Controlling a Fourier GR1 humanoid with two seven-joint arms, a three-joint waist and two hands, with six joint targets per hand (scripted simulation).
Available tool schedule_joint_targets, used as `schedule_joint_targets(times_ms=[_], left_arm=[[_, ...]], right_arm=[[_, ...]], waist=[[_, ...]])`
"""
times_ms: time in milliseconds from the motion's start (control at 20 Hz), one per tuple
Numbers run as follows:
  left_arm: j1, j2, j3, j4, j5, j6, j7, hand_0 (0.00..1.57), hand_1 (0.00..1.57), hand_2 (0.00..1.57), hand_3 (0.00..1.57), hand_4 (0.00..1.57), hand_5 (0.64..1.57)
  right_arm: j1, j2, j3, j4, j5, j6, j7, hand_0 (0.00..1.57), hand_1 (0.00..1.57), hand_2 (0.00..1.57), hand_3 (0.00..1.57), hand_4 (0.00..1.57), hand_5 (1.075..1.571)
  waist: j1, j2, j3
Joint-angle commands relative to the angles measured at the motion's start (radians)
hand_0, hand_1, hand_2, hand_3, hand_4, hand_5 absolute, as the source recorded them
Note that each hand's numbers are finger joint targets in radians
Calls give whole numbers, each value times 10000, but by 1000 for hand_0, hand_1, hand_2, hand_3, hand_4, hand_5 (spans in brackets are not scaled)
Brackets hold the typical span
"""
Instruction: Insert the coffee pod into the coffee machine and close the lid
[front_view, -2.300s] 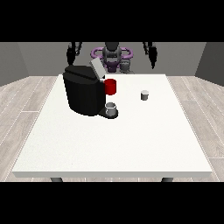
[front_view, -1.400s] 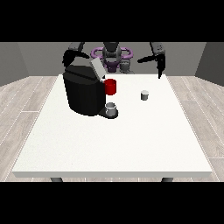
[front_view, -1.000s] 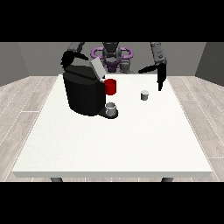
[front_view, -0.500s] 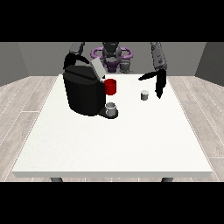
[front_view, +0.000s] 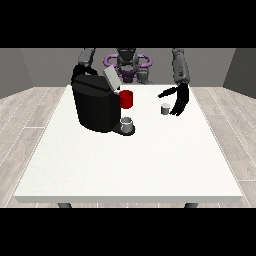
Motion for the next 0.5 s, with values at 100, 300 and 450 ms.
schedule_joint_targets(times_ms=[100, 300, 450], left_arm=[[-252, 362, -256, 878, -850, 249, -244, 580, 580, 719, 472, 0, 1571], [-239, 193, -863, 846, -1674, 669, -184, 547, 547, 697, 454, 0, 1571], [-877, 340, -471, 1261, -1661, 947, -421, 673, 673, 809, 551, 0, 1571]], right_arm=[[173, 42, 185, 150, 229, 9, -194, 0, 0, 0, 0, 412, 1571], [13, 144, 159, 293, 295, -219, 330, 0, 0, 0, 0, 393, 1571], [-83, 1, 4, 304, 37, 127, -98, 0, 0, 0, 0, 435, 1571]], waist=[[-197, 110, -2], [-78, -249, -1], [-363, 119, -1]])
